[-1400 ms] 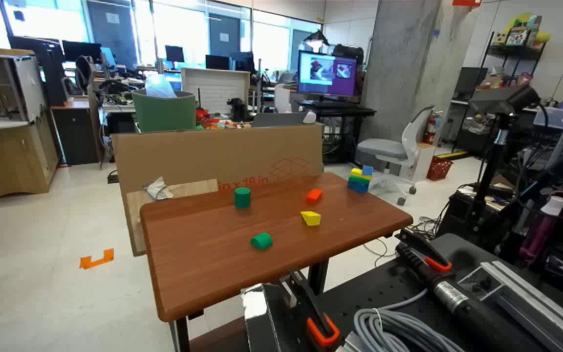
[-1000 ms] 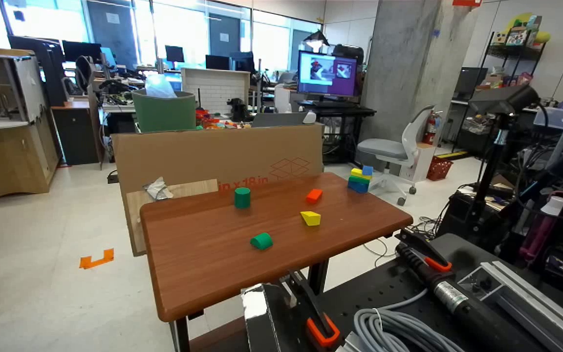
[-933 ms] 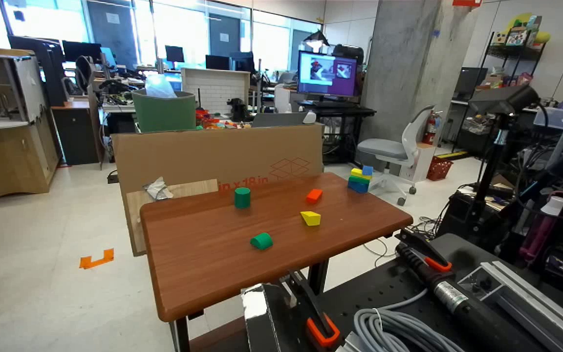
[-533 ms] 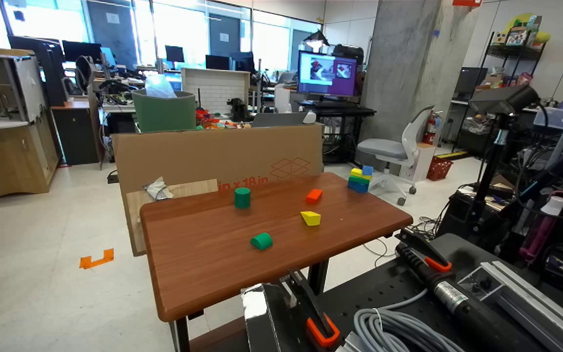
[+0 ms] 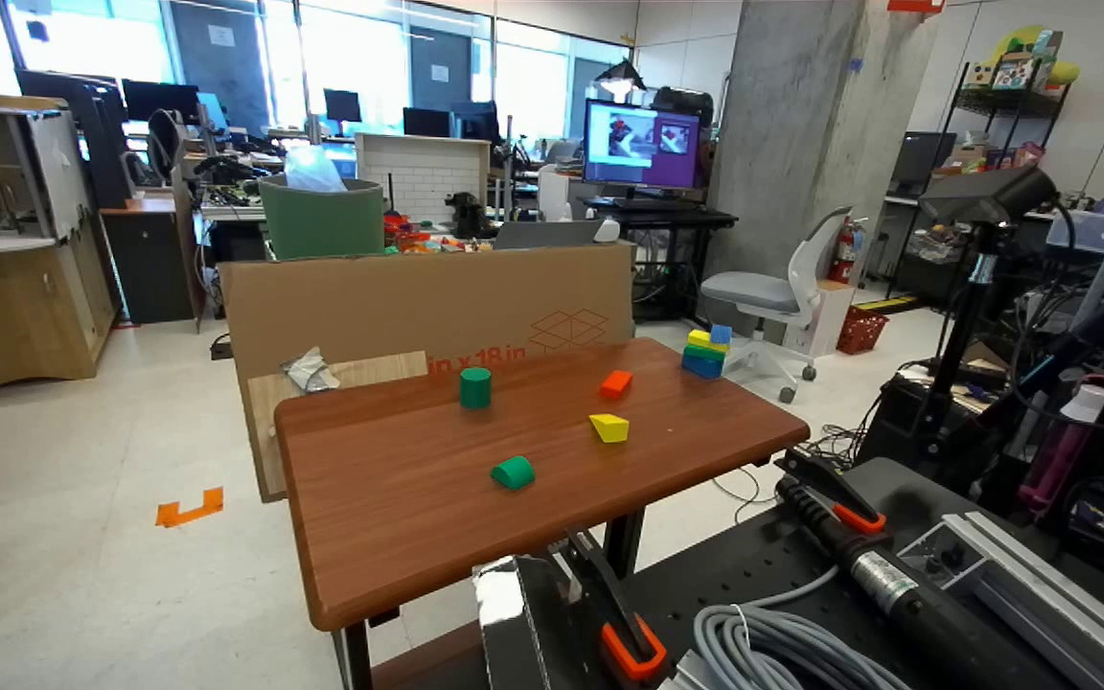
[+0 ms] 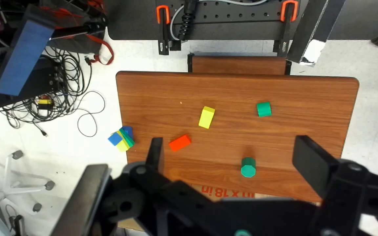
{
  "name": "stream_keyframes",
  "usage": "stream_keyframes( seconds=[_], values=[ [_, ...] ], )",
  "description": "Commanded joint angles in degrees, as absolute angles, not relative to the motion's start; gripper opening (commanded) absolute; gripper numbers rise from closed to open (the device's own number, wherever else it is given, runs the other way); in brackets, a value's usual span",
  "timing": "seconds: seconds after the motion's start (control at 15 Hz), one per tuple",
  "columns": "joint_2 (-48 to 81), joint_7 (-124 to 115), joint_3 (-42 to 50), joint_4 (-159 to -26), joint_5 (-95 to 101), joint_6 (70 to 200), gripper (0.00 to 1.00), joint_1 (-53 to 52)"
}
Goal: Put the orange block on top of the green block at the back.
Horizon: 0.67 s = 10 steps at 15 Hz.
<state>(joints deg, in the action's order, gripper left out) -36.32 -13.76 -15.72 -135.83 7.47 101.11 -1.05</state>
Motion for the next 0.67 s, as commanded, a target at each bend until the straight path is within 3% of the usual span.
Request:
stream_keyframes(
  seconds=[0.0, 0.6],
  values=[
    [-32.80, -16.82, -13.88, -134.84, 6.24, 104.01, 1.00, -1.87],
    [-21.27, -22.78, -6.49, -135.65, -1.11, 122.97, 1.00, 0.78]
  ],
)
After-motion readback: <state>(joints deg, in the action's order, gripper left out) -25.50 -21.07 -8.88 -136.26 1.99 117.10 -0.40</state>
